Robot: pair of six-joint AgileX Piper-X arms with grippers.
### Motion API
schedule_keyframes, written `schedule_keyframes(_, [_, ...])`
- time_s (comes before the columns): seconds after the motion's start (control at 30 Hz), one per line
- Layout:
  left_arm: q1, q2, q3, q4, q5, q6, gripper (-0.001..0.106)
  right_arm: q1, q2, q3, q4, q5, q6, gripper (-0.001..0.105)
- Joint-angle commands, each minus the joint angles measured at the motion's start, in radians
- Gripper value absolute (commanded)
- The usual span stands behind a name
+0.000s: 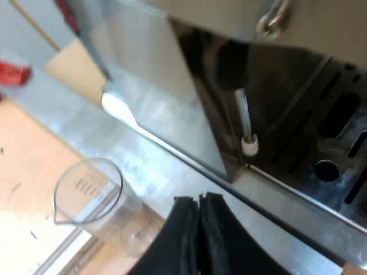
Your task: Put the handle in the coffee machine
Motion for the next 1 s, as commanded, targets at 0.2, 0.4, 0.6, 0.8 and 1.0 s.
schedule_keyframes(0.2, [-0.019,0.013,-0.009,0.113,-0.036,0.011,0.0,-0.004,-0.036,-0.017,-0.084,-0.018,-0.006,0.036])
schedule_keyframes(0.4, [-0.088,0.013,-0.009,0.173,-0.103,0.054,0.0,-0.004,-0.036,-0.017,-0.084,-0.018,-0.006,0.036])
schedule_keyframes(0.6, [-0.163,0.013,-0.02,0.237,-0.19,0.061,0.0,-0.004,-0.036,-0.017,-0.079,-0.018,-0.006,0.036])
schedule_keyframes(0.8, [-0.167,0.013,-0.037,0.292,-0.199,0.053,0.0,-0.004,-0.036,-0.017,-0.076,-0.023,-0.006,0.036])
schedule_keyframes(1.0, [-0.183,0.013,-0.037,0.339,-0.198,0.053,0.0,-0.004,-0.036,-0.017,-0.076,-0.023,-0.006,0.036])
